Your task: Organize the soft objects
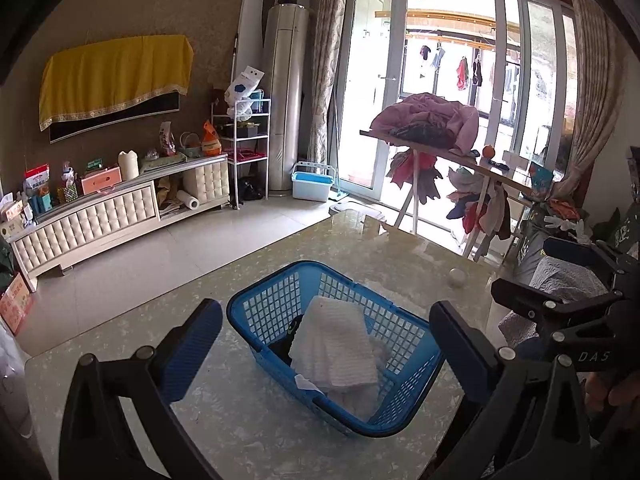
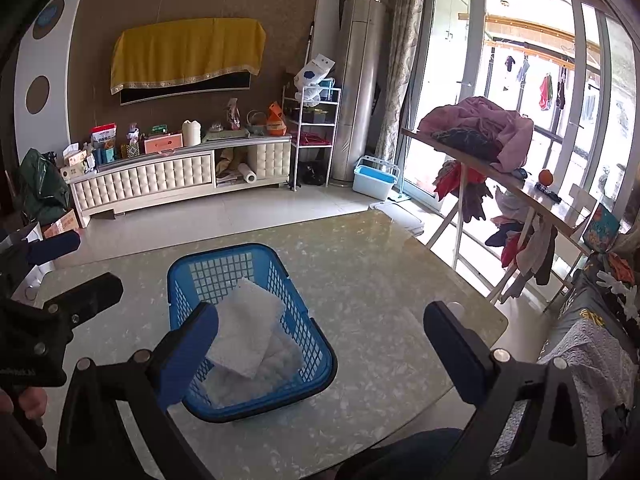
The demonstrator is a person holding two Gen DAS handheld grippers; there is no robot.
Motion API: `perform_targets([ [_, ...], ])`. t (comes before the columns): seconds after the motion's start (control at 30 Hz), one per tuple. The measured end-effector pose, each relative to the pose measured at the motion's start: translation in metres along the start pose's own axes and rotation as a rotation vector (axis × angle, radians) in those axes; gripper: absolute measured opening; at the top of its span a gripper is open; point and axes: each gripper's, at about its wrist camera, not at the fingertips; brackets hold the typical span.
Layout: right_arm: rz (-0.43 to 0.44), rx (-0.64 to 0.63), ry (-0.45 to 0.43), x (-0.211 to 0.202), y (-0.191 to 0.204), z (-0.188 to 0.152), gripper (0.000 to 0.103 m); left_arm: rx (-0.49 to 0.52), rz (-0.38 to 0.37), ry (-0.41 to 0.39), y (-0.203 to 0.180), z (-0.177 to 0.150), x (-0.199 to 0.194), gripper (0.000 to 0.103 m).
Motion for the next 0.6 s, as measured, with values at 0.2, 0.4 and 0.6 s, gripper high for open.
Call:
perform_targets([
  [0.2,0.007,0.002,0.012,-0.0003,-0.0007,0.0006,0.103,-0.002,0.009,0.01,0.0009,-0.0017,0.0023,0.103],
  [0.4,0.009,-0.003,0.026,0.0008,-0.0002,0.0001,0.103,-0.007,0.012,0.003,0.0009,-0.0005,-0.0001,0.103],
  [0.6,0.01,-0.001,0.024,-0.0004,-0.0009,0.0003,0.103,0.004,0.004,0.01,-0.0022,-0.0008,-0.0009,0.103],
])
Point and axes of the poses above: each gripper's, at about its wrist camera, not at the fingertips, and x roughly the way its jaws point, y to its left, z to its top, and after that the axes turned 9 degrees about -y, right-handed
